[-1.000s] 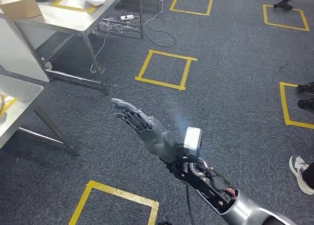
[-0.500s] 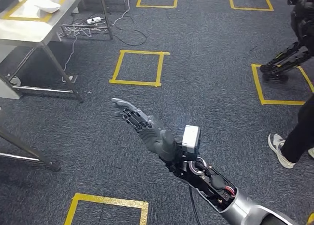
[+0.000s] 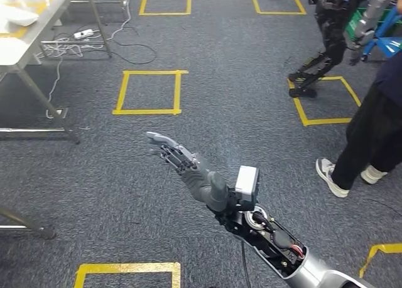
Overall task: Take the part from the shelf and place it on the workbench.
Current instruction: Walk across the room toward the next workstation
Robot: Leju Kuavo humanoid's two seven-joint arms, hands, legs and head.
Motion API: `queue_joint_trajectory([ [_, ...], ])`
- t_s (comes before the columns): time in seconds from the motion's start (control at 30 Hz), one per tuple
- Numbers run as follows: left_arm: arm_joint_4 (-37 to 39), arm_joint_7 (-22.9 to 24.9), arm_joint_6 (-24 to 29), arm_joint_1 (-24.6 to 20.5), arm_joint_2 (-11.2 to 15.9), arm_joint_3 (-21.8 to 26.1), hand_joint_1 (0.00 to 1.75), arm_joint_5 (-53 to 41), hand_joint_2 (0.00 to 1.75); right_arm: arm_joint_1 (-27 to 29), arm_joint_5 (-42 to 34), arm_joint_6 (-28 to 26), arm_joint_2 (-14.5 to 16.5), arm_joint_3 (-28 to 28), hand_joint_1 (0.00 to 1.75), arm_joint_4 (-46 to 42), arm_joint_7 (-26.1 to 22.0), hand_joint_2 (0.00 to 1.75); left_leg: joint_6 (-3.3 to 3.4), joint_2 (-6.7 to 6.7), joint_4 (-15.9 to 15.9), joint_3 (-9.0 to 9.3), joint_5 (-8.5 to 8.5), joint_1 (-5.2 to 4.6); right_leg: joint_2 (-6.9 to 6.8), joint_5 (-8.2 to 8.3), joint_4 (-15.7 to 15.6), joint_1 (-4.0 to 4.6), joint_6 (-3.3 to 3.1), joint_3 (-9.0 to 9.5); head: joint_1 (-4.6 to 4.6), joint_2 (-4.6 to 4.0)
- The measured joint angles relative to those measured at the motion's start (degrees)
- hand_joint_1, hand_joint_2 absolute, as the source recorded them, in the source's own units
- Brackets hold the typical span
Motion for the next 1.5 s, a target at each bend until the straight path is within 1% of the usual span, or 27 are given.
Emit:
queue_joint_trajectory([
  [0.03, 0.00, 0.14, 0.04, 0.06, -0.02, 0.00, 0.00, 0.04, 0.00, 0.05, -0.01, 0.00, -0.01, 0.01, 0.00, 0.03, 0.02, 0.00, -0.03, 0.64, 0.02, 0.01, -0.04, -0.01, -0.58, -1.28, 3.45, -0.29, 0.31, -1.56, 0.12, 0.00],
  [0.07, 0.00, 0.20, 0.07, 0.08, -0.04, 0.00, 0.00, 0.09, 0.00, 0.09, -0.01, -0.01, -0.01, 0.01, 0.00, 0.06, 0.05, 0.00, -0.11, 1.27, 0.03, 0.05, -0.09, 0.02, -0.92, -1.47, 5.01, -0.56, 0.57, -2.23, 0.22, 0.00],
  [0.1, 0.00, 0.21, 0.07, 0.09, -0.08, 0.00, 0.00, 0.11, 0.00, 0.09, -0.01, -0.01, -0.02, 0.01, 0.00, 0.08, 0.07, 0.00, -0.23, 1.85, 0.06, 0.14, -0.18, 0.08, -1.20, -0.49, 4.09, -0.81, 0.78, -1.67, 0.36, 0.00],
  [0.17, 0.00, 0.21, 0.05, 0.06, -0.20, 0.00, 0.00, 0.15, 0.00, 0.04, 0.00, -0.02, -0.02, 0.00, 0.00, 0.10, 0.09, 0.00, -0.68, 2.92, 0.18, 0.48, -0.47, 0.19, -2.62, 3.35, -3.91, -1.12, 1.03, 2.49, 0.76, 0.00],
  [0.23, 0.00, 0.21, 0.05, 0.00, -0.20, 0.00, 0.00, 0.20, 0.00, -0.04, 0.01, -0.02, -0.02, 0.01, 0.00, 0.10, 0.09, 0.00, -1.31, 3.77, 0.35, 0.77, -0.76, 0.03, -4.23, 5.61, -10.74, -0.85, 0.64, 5.93, 1.05, 0.00],
  [0.27, 0.00, 0.21, 0.05, -0.03, -0.17, 0.00, 0.00, 0.21, 0.00, -0.05, 0.01, -0.04, -0.02, 0.01, 0.00, 0.10, 0.09, 0.00, -1.65, 4.15, 0.39, 0.87, -0.85, -0.10, -4.52, 5.72, -11.90, -0.66, 0.27, 6.39, 1.00, 0.00],
  [0.37, -0.01, 0.13, -0.08, -0.16, -0.19, 0.00, 0.00, 0.10, 0.00, -0.05, 0.02, -0.09, -0.02, -0.01, 0.00, 0.08, 0.09, 0.00, -2.68, 5.04, 0.32, 1.31, -1.13, -0.03, -2.82, 5.91, -12.15, -0.48, -1.02, 6.31, 0.55, 0.00],
  [0.43, -0.02, -0.14, -0.26, -0.21, -0.21, 0.00, 0.00, -0.05, 0.00, -0.17, 0.02, -0.09, -0.01, -0.01, 0.00, 0.04, 0.08, 0.00, -3.05, 3.29, 3.56, 0.11, -3.42, 0.16, -1.78, 6.33, -12.59, -0.71, -1.80, 6.51, 0.00, 0.00],
  [0.53, -0.02, -0.53, -0.50, -0.06, -0.20, 0.00, 0.00, -0.13, 0.00, -0.15, 0.03, -0.11, 0.00, 0.00, 0.00, 0.06, 0.11, 0.00, -3.06, 0.09, 15.97, -5.86, -9.12, 0.10, -0.25, 6.58, -12.69, -0.64, -2.40, 6.33, -1.19, 0.00],
  [0.57, -0.02, -0.58, -0.51, 0.05, -0.20, 0.00, 0.00, -0.13, 0.00, -0.09, 0.05, -0.11, 0.00, 0.00, 0.00, 0.08, 0.11, 0.00, -3.00, -0.19, 18.37, -7.23, -9.52, 0.04, 0.44, 6.59, -12.68, -0.54, -2.46, 6.31, -1.36, 0.00],
  [0.6, -0.02, -0.59, -0.51, 0.14, -0.19, 0.00, 0.00, -0.13, 0.00, -0.06, 0.06, -0.11, 0.00, 0.00, 0.00, 0.10, 0.11, 0.00, -2.87, -0.32, 18.36, -7.51, -8.68, 0.01, 1.18, 6.59, -12.66, -0.46, -2.49, 6.33, -1.43, 0.00],
  [0.63, -0.02, -0.59, -0.50, 0.18, -0.19, 0.00, 0.00, -0.13, 0.00, -0.06, 0.08, -0.11, 0.00, 0.00, 0.00, 0.12, 0.11, 0.00, -2.66, -0.54, 15.82, -6.60, -6.77, 0.00, 1.94, 6.59, -12.61, -0.41, -2.48, 6.39, -1.47, 0.00],
  [0.7, -0.01, -0.52, -0.42, 0.19, -0.12, 0.00, 0.00, -0.13, 0.00, -0.09, 0.25, -0.11, 0.00, -0.02, 0.00, 0.13, 0.11, 0.00, -2.05, -2.40, 7.11, -2.96, -2.40, 0.00, 3.32, 6.50, -12.37, -0.27, -2.32, 6.37, -1.63, 0.00],
  [0.73, 0.00, -0.37, -0.35, 0.17, -0.08, -0.01, 0.00, -0.13, 0.00, -0.09, 0.41, -0.11, 0.00, -0.03, 0.00, 0.12, 0.11, 0.00, -1.85, -3.34, 3.63, -1.50, -1.13, 0.01, 3.92, 6.45, -12.20, -0.21, -2.14, 6.23, -1.70, 0.00],
  [0.8, 0.00, 0.13, -0.18, 0.06, -0.06, -0.02, 0.00, -0.13, 0.00, -0.06, 0.67, -0.11, 0.00, -0.10, 0.00, 0.11, 0.12, 0.00, -1.55, -4.09, 0.95, -0.42, -0.73, -0.11, 5.02, 6.42, -12.03, -0.22, -1.54, 5.83, -1.69, 0.00],
  [0.87, -0.01, 0.50, -0.08, -0.08, -0.28, -0.02, 0.00, -0.10, 0.00, 0.02, 0.72, -0.11, 0.00, -0.29, 0.00, 0.07, 0.11, 0.00, -1.12, -2.95, 0.66, -0.27, -0.62, -0.03, 5.50, 6.41, -11.99, -0.38, -0.81, 5.57, -1.58, 0.00],
  [0.93, -0.02, 0.68, 0.00, -0.10, -0.49, -0.02, 0.00, -0.03, 0.00, -0.01, 0.72, -0.14, -0.01, -0.56, 0.00, -0.01, 0.09, 0.00, -0.53, -1.67, 0.20, 0.01, -0.44, 0.20, 2.94, 4.67, -9.38, -0.28, -0.12, 4.36, -1.04, 0.00],
  [1.0, -0.02, 0.77, 0.04, -0.01, -0.54, -0.02, 0.00, 0.05, 0.00, -0.01, 0.72, -0.16, -0.03, -0.78, 0.00, -0.05, 0.10, 0.00, -0.17, -0.42, 0.05, 0.15, -0.48, 0.13, -0.23, 0.72, -2.07, -0.39, 0.50, 1.00, -0.32, 0.00],
  [1.07, -0.02, 0.78, 0.05, 0.08, -0.55, -0.02, 0.00, 0.08, 0.00, 0.16, 0.72, -0.17, -0.06, -0.90, 0.00, -0.05, 0.13, 0.00, -0.13, 0.89, 0.09, 0.22, -0.62, 0.07, -0.99, -1.81, 4.75, -0.73, 0.98, -2.29, 0.02, 0.00],
  [1.1, -0.02, 0.78, 0.05, 0.09, -0.57, -0.02, 0.00, 0.08, 0.00, 0.24, 0.72, -0.18, -0.07, -0.93, 0.00, -0.05, 0.14, 0.00, -0.20, 1.52, 0.11, 0.30, -0.71, 0.07, -1.14, -1.45, 5.29, -0.88, 1.13, -2.54, 0.19, 0.00],
  [1.17, -0.02, 0.78, 0.05, 0.07, -0.69, -0.02, 0.00, 0.09, 0.00, 0.28, 0.72, -0.18, -0.09, -0.98, 0.00, -0.05, 0.15, 0.00, -0.51, 2.64, 0.16, 0.69, -1.00, 0.10, -2.04, 2.18, -0.82, -1.05, 1.20, 0.64, 0.59, 0.00],
  [1.23, -0.02, 0.78, 0.05, 0.03, -0.78, -0.02, 0.00, 0.09, 0.00, 0.23, 0.72, -0.17, -0.09, -1.04, 0.00, -0.07, 0.14, 0.00, -1.01, 3.54, 0.25, 1.16, -1.37, -0.14, -4.27, 5.19, -8.94, -0.75, 0.71, 4.78, 1.00, 0.00],
  [1.27, -0.02, 0.78, 0.05, 0.01, -0.79, -0.01, 0.00, 0.09, 0.00, 0.22, 0.72, -0.17, -0.09, -1.06, 0.00, -0.08, 0.14, 0.00, -1.30, 3.95, 0.26, 1.33, -1.51, -0.30, -4.92, 5.76, -11.12, -0.55, 0.27, 5.82, 1.03, 0.00],
  [1.3, -0.02, 0.78, 0.05, -0.02, -0.78, -0.01, 0.00, 0.09, 0.00, 0.22, 0.72, -0.20, -0.09, -1.08, 0.00, -0.09, 0.15, 0.00, -1.59, 4.36, 0.24, 1.45, -1.59, -0.46, -5.00, 5.71, -11.82, -0.35, -0.20, 6.03, 0.94, 0.00],
  [1.37, -0.02, 0.78, 0.05, -0.08, -0.79, -0.01, 0.00, 0.08, 0.00, 0.26, 0.72, -0.25, -0.09, -1.14, 0.00, -0.16, 0.18, 0.00, -2.22, 5.23, 0.12, 1.74, -1.78, -0.42, -3.59, 5.90, -11.93, -0.35, -1.11, 5.93, 0.57, 0.00],
  [1.43, -0.02, 0.76, 0.02, -0.11, -0.80, -0.02, 0.00, 0.07, 0.00, 0.25, 0.70, -0.35, -0.10, -1.26, 0.00, -0.30, 0.17, 0.00, -2.72, 3.99, 2.15, 1.23, -3.43, -0.18, -2.38, 6.28, -12.39, -0.54, -1.90, 6.13, 0.11, 0.00],
  [1.5, -0.02, 0.72, -0.01, -0.09, -0.80, -0.02, 0.00, 0.07, 0.00, 0.29, 0.68, -0.52, -0.11, -1.35, 0.00, -0.39, 0.17, 0.00, -2.87, 1.28, 9.03, -1.80, -7.15, -0.04, -1.34, 6.50, -12.60, -0.61, -2.41, 6.17, -0.69, 0.00],
])
